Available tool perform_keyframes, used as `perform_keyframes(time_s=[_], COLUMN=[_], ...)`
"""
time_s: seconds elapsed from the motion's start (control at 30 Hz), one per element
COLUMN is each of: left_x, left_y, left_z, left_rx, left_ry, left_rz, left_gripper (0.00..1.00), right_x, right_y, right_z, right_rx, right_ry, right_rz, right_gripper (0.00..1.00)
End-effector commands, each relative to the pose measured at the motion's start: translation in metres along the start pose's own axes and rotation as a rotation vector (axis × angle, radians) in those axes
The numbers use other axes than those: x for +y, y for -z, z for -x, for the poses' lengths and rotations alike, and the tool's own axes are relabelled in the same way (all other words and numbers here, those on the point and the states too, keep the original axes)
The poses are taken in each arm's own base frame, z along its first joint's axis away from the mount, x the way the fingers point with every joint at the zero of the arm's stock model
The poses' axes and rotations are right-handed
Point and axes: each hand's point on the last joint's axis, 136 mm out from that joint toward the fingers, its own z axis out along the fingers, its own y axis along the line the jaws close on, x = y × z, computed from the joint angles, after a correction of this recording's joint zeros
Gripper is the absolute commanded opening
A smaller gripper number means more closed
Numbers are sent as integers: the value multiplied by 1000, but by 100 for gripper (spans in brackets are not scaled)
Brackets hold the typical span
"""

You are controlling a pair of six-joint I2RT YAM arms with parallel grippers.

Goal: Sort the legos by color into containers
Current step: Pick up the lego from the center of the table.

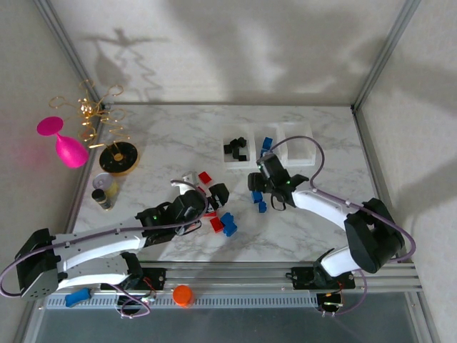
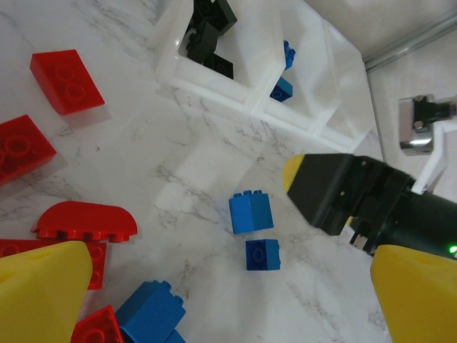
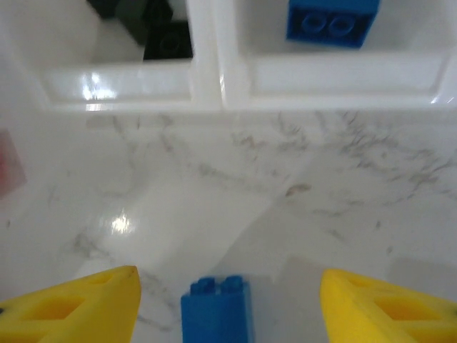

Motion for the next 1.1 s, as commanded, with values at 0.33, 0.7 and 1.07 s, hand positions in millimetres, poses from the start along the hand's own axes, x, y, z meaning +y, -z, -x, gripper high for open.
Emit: perform_keyframes(time_s=[0.33, 0.7, 1.07], left_x=[4, 5, 6], left_y=[7, 7, 8], left_z=[-3, -1, 0], left_rx=[-28, -38, -43], left_ry=[48, 41, 26], left_rz=[-5, 6, 15], left_gripper=[100, 100, 100], right_x=[4, 4, 11], right_y=[-17, -35, -35], right_z=[-37, -41, -38], right_rx=[35, 62, 56], right_ry=[33, 90, 80], right_rz=[-91, -123, -93], right_gripper=[72, 54, 36])
